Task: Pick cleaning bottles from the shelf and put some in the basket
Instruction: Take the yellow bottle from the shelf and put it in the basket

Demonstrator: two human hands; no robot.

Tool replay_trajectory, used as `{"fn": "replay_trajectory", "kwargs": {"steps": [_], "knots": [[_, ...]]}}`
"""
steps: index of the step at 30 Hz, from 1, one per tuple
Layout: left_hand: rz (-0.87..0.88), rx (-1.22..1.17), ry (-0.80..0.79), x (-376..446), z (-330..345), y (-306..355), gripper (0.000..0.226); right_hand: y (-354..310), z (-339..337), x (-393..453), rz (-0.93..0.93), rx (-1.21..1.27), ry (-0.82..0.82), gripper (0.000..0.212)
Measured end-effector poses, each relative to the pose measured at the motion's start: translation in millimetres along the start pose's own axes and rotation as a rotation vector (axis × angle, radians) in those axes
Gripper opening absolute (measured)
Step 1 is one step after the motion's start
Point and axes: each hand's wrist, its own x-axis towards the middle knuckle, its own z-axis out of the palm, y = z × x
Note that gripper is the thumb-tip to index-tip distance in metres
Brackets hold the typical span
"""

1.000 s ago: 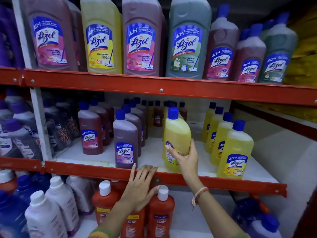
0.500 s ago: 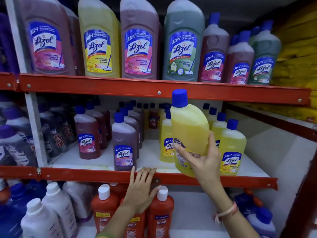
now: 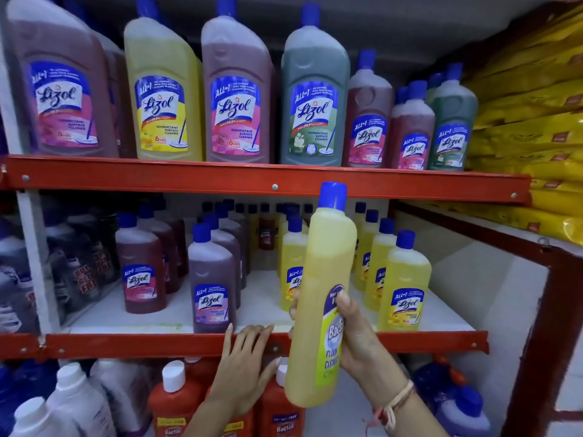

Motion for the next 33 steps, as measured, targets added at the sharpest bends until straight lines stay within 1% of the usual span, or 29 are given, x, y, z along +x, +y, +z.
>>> {"fn": "replay_trajectory", "kwargs": {"steps": [2,6,10,13,15,16,17,18,20,22,25,27,30,33], "knots": [[-0.01,-0.001,-0.021,0.7,1.0,-0.5,0.066,3.0,-1.1,-1.6,0.02,-0.008,-0.056,0.101],[-0.008,0.007,-0.038,1.3,1.1,0.7,0.069,5.1,-3.0,-1.7,0.019,-0.053,-0.135,0.083],[0.001,-0.003,-0.062,0.1,0.8,1.0,0.07,2.2,-3.0,-0.4,0.025,-0.116,-0.161,0.082],[-0.004,-0.051,-0.081,1.6,-3.8,4.7,0.08,-0.3,-5.1,-1.0,0.021,-0.156,-0.163,0.079],[-0.032,-0.179,-0.053,6.2,-8.9,5.5,0.09,-1.5,-5.5,-2.2,0.01,-0.198,-0.157,0.074],[-0.078,-0.318,-0.067,9.9,-13.4,4.5,0.09,-2.1,-5.5,-2.9,0.002,-0.225,-0.146,0.072],[-0.125,-0.486,-0.076,13.8,-21.0,3.8,0.085,-2.7,-5.7,-3.8,-0.007,-0.255,-0.132,0.07],[-0.158,-0.655,-0.068,17.1,-31.3,4.2,0.075,-2.9,-6.5,-4.6,-0.014,-0.284,-0.117,0.069],[-0.196,-0.927,0.005,22.2,-61.8,11.9,0.057,-3.3,-7.3,-5.6,-0.021,-0.343,-0.066,0.073],[-0.195,-1.111,0.101,23.7,-104.1,28.0,0.056,-0.8,-8.4,-7.5,-0.029,-0.39,0.002,0.081],[-0.053,-1.173,0.175,21.5,-163.2,50.5,0.062,8.3,-10.5,-13.1,-0.062,-0.416,0.065,0.079],[0.053,-1.178,0.172,19.8,-180.9,58.1,0.054,16.1,-12.0,-17.4,-0.074,-0.419,0.084,0.074],[0.059,-1.128,0.094,18.9,-180.4,63.2,0.039,29.9,-18.7,-22.0,-0.076,-0.424,0.137,0.068],[-0.014,-1.16,0.071,12.8,-163.6,67.8,0.042,44.4,-24.6,-30.8,-0.063,-0.449,0.178,0.058]]}}
